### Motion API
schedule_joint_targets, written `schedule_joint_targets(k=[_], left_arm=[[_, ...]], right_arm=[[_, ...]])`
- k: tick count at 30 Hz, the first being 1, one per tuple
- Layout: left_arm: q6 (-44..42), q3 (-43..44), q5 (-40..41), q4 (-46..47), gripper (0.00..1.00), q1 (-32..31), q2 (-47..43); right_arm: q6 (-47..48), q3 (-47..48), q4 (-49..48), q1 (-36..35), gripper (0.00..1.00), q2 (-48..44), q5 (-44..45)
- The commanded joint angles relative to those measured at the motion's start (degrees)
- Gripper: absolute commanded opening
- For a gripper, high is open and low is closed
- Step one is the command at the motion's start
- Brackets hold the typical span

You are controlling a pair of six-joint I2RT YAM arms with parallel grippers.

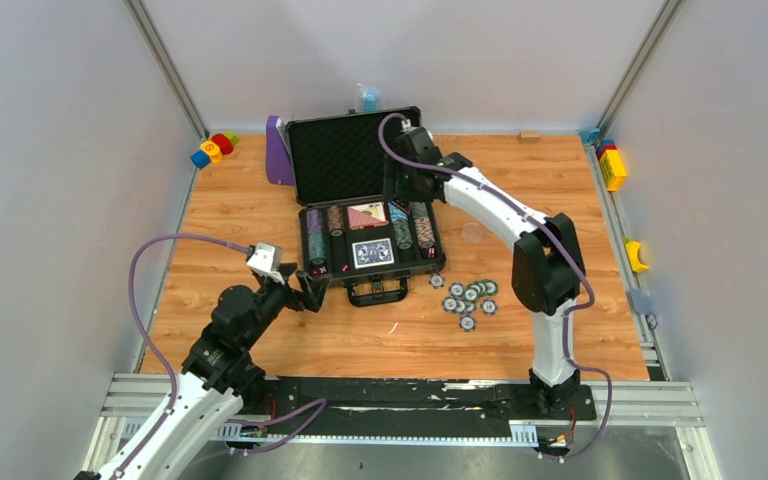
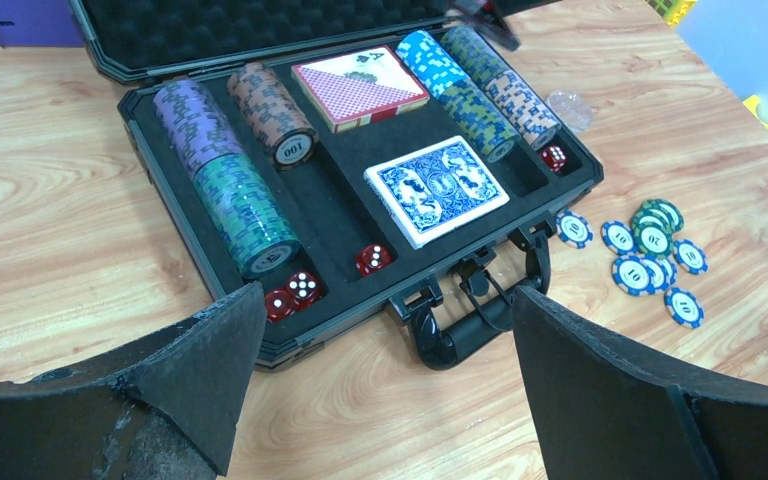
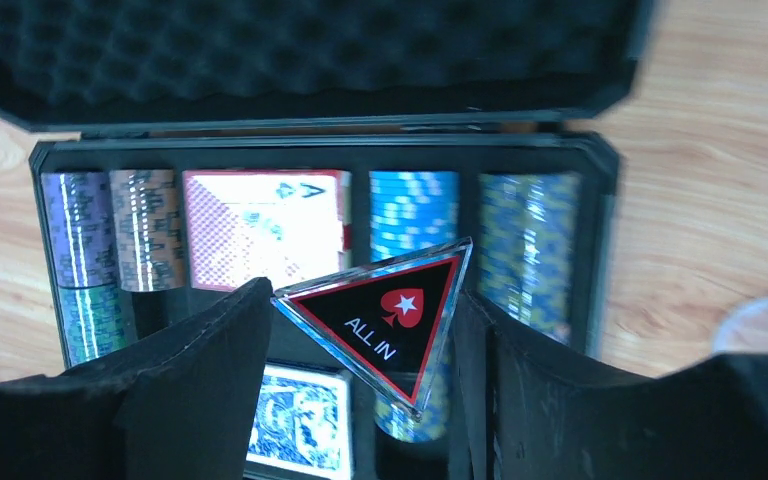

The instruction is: Pack up texas hold em set

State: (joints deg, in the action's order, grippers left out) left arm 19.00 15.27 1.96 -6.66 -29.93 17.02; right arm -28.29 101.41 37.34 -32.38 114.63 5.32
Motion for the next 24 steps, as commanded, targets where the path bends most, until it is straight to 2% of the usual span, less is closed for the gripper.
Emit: schedule_joint_targets(k=[1, 7, 8, 11, 12, 18, 24], left_arm=[[-0.2, -0.4, 0.6, 0.7, 1.0, 0.0, -0.8], [-0.1, -0.4, 0.8, 0.3, 1.0, 0.0, -1.4], [-0.1, -0.5, 0.8, 0.3, 1.0, 0.0, -1.6], [-0.1, -0.4, 0.8, 0.2, 1.0, 0.0, -1.7], [-0.1, -0.4, 0.7, 0.2, 1.0, 0.0, -1.7], [-0.2, -0.5, 0.7, 0.4, 1.0, 0.0, -1.6], [-0.3, -0.6, 0.1, 0.8, 1.0, 0.0, -1.4]], right_arm=[[7.4, 5.5, -5.5, -4.0, 0.52, 5.1, -1.4], [10.4, 9.2, -5.7, -6.9, 0.58, 8.9, 0.5], [10.5, 9.3, -5.8, -6.9, 0.62, 9.3, 0.3], [11.0, 9.1, -6.3, -6.9, 0.94, 9.0, -0.2], [11.1, 8.8, -6.6, -6.9, 0.99, 8.4, -0.3], [11.9, 4.7, -7.8, -5.2, 1.0, 1.7, -0.6], [11.2, -8.8, -11.7, -0.2, 0.99, -11.4, -2.7]])
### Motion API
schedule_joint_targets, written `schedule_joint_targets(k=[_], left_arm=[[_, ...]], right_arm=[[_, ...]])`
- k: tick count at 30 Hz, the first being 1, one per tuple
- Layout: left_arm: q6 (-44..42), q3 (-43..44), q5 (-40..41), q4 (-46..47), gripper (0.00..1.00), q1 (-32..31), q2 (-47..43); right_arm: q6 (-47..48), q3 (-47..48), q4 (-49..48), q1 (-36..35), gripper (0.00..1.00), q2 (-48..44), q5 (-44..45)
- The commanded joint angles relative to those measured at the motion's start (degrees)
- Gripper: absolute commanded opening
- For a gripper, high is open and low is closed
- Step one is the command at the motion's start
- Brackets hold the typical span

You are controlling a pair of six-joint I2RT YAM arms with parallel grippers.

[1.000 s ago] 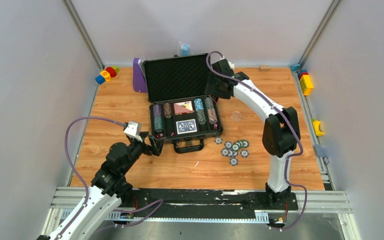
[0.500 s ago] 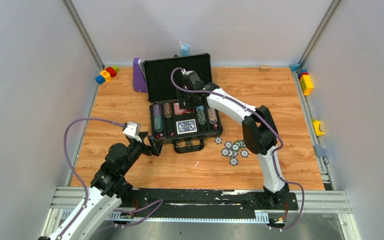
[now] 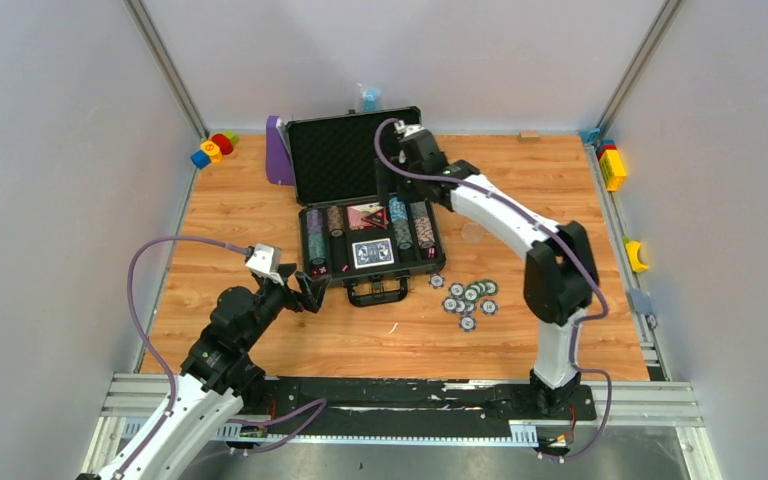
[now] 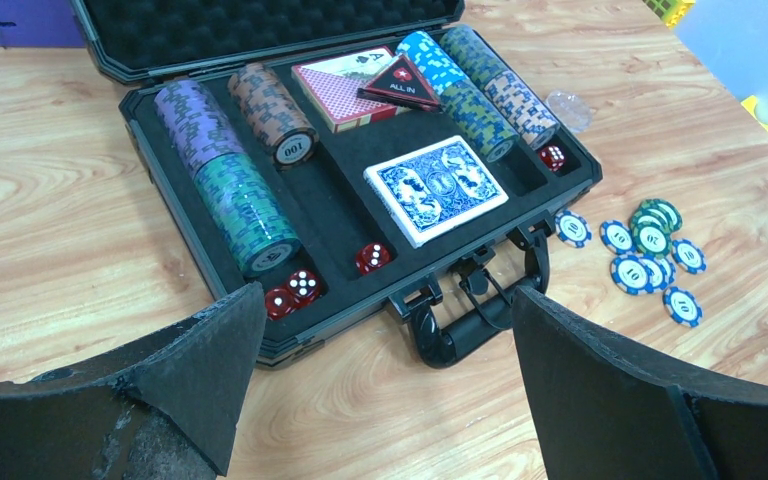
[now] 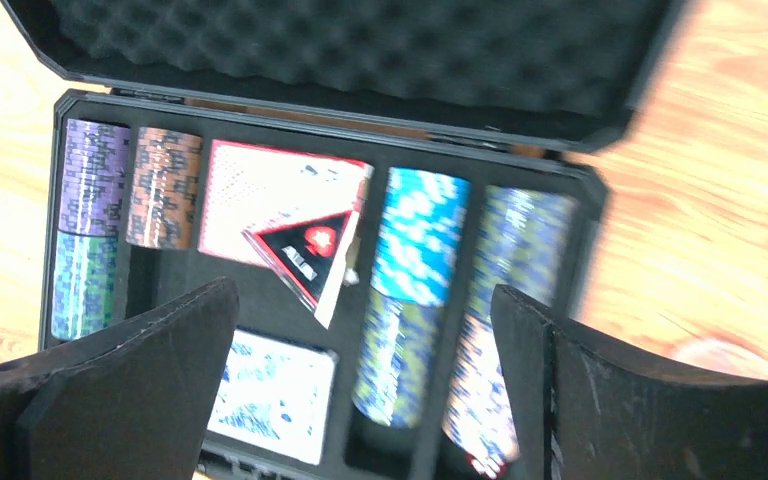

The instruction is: Pack up texas hold em set

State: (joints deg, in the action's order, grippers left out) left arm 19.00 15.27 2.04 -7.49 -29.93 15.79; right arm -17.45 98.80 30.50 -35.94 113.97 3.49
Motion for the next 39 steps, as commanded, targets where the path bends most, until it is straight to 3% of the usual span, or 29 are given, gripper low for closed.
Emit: schedule_joint_targets(k=[1, 18, 30, 39], left_arm=[[-0.4, -0.6, -0.4, 1.8, 1.0, 0.0, 0.0], [-1.0, -0.6, -1.7, 3.5, 1.0, 0.0, 1.8], [-1.0, -0.7, -3.2, 3.1, 1.0, 0.0, 1.5], [-0.8, -0.5, -3.0, 3.3, 1.0, 0.0, 2.0]], right_arm=[[0.3, -8.5, -5.3, 4.0, 0.99, -12.6, -0.7], [-4.7, -39.6, -13.2, 12.9, 0.97, -31.8, 3.9], [-6.7, -43.3, -10.9, 17.5, 0.97, -31.8, 4.1], [-5.6, -39.4, -9.4, 17.6, 0.96, -23.8, 0.9]])
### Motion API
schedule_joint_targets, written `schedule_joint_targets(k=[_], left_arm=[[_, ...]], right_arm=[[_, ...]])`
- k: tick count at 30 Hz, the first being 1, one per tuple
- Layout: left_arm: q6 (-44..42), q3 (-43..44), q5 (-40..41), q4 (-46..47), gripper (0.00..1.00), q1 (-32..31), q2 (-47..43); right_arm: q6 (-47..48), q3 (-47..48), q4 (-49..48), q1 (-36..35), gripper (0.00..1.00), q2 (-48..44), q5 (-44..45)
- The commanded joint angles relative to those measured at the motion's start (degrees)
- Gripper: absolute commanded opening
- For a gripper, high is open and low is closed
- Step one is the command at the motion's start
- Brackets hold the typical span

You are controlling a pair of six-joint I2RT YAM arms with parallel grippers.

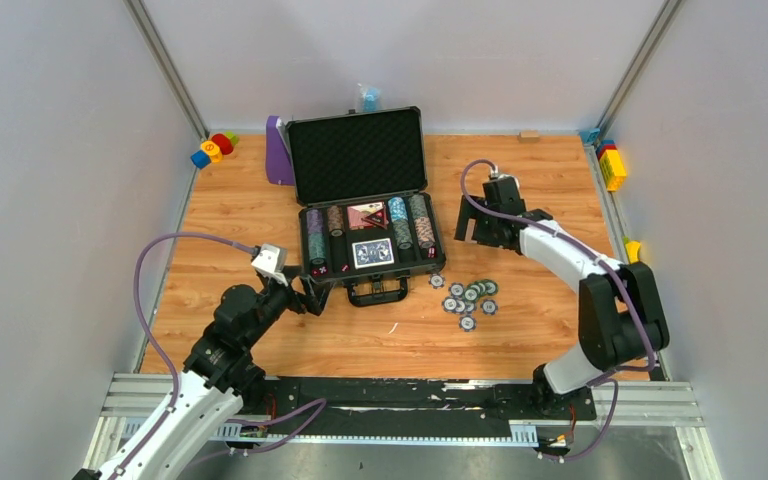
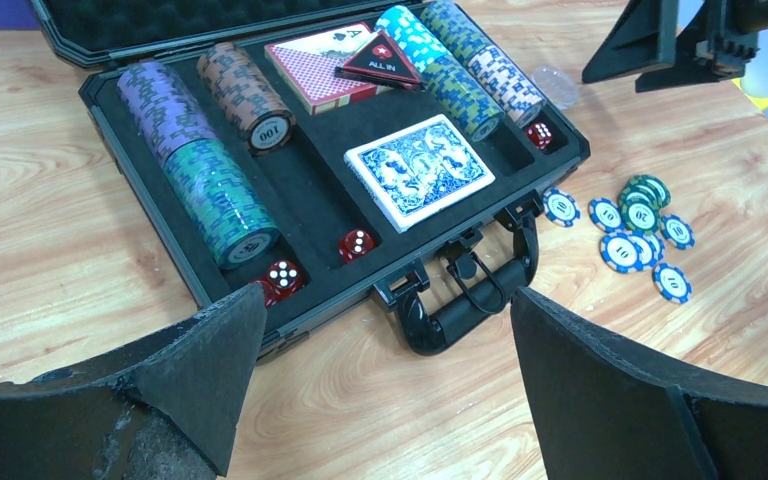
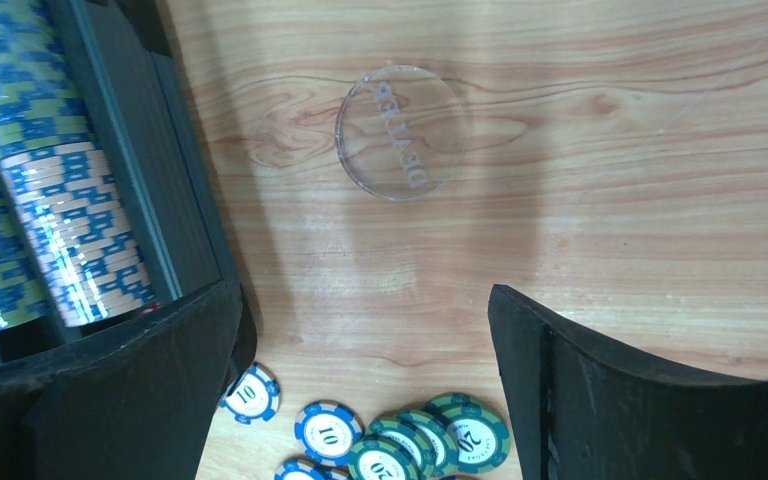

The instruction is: Pack up texas hold em set

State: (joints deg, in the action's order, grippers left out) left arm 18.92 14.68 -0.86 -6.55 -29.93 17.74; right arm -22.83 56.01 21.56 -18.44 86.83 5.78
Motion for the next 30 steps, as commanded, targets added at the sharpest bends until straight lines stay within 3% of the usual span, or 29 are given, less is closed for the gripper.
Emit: schedule_joint_targets(k=[1, 9, 23, 30], left_arm=[[-0.7, 0.0, -0.1, 2.2, 1.0, 0.0, -0.1], [-0.5, -0.2, -0.1, 1.6, 1.0, 0.0, -1.5], [-0.1, -0.5, 0.3, 0.8, 1.0, 0.1, -3.4], [-0.1, -0.5, 0.5, 0.5, 1.0, 0.0, -3.7]], right_arm=[[-0.2, 4.0, -0.3, 0.0, 0.97, 4.4, -1.1], [-0.1, 12.5, 2.6, 0.1, 0.98, 13.6, 2.8], [-0.7, 20.8, 7.7, 2.7, 0.88, 24.2, 3.3], [-0.1, 21.7, 9.5, 2.5, 0.78, 25.7, 4.5]])
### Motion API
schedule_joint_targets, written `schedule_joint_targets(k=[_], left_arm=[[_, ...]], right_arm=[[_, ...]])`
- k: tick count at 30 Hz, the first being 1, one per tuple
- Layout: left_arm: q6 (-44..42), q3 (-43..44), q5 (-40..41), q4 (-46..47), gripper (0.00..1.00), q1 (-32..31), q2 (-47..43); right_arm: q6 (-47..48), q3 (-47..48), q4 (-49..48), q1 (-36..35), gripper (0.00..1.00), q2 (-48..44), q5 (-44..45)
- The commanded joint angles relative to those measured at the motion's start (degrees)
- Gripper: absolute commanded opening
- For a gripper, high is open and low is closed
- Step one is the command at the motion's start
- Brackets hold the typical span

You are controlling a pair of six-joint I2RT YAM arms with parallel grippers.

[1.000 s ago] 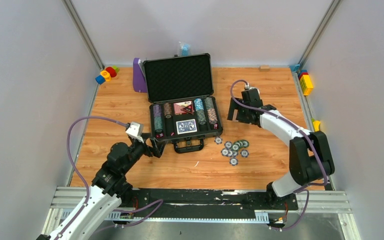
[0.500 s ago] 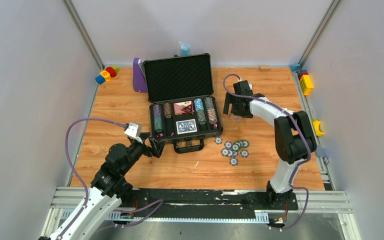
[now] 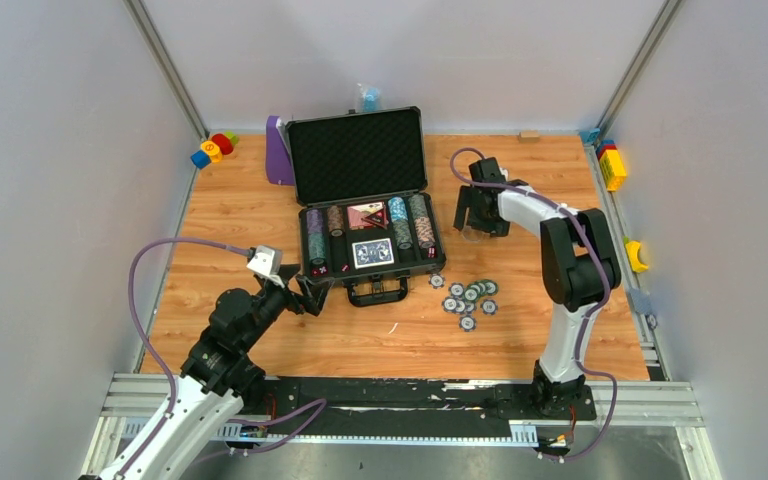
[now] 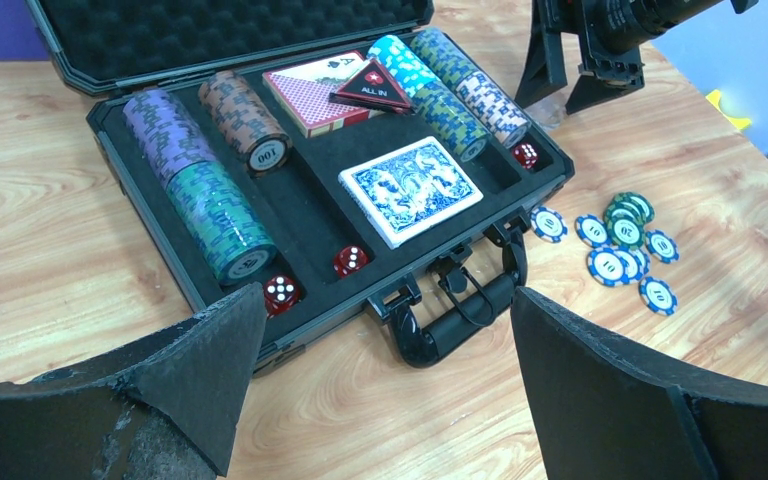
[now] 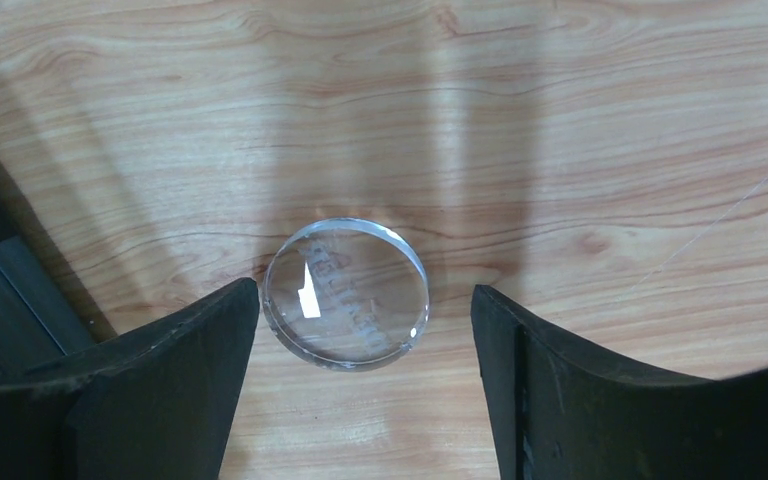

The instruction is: Pack up texas hold em set

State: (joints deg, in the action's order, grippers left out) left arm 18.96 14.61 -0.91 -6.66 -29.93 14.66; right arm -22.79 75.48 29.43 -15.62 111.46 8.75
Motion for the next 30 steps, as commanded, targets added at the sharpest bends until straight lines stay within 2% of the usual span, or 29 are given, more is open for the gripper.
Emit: schedule_joint_targets(k=[1, 4, 9, 13, 30], left_arm=[[-0.1, -0.5, 0.7, 0.6, 1.0, 0.0, -0.6], [0.0, -0.4, 0.7, 0.4, 1.0, 0.0, -0.6], [0.0, -0.3, 0.7, 0.3, 1.0, 0.0, -0.7], [0.1, -0.3, 0.7, -0.1, 1.0, 0.0, -1.0], [0.0, -0.3, 0.8, 0.3, 1.0, 0.0, -0.6]], right_arm=[[0.1, 2.5, 2.1, -0.3, 0.77, 1.3, 1.4], [1.1, 4.1, 4.1, -1.2, 0.72, 2.4, 2.0], [1.2, 4.6, 6.0, -2.1, 0.7, 2.8, 4.8], [0.9, 4.5, 6.2, -2.1, 0.61, 1.6, 5.5], [1.0, 2.6, 6.2, -3.6, 0.55, -12.5, 5.4]])
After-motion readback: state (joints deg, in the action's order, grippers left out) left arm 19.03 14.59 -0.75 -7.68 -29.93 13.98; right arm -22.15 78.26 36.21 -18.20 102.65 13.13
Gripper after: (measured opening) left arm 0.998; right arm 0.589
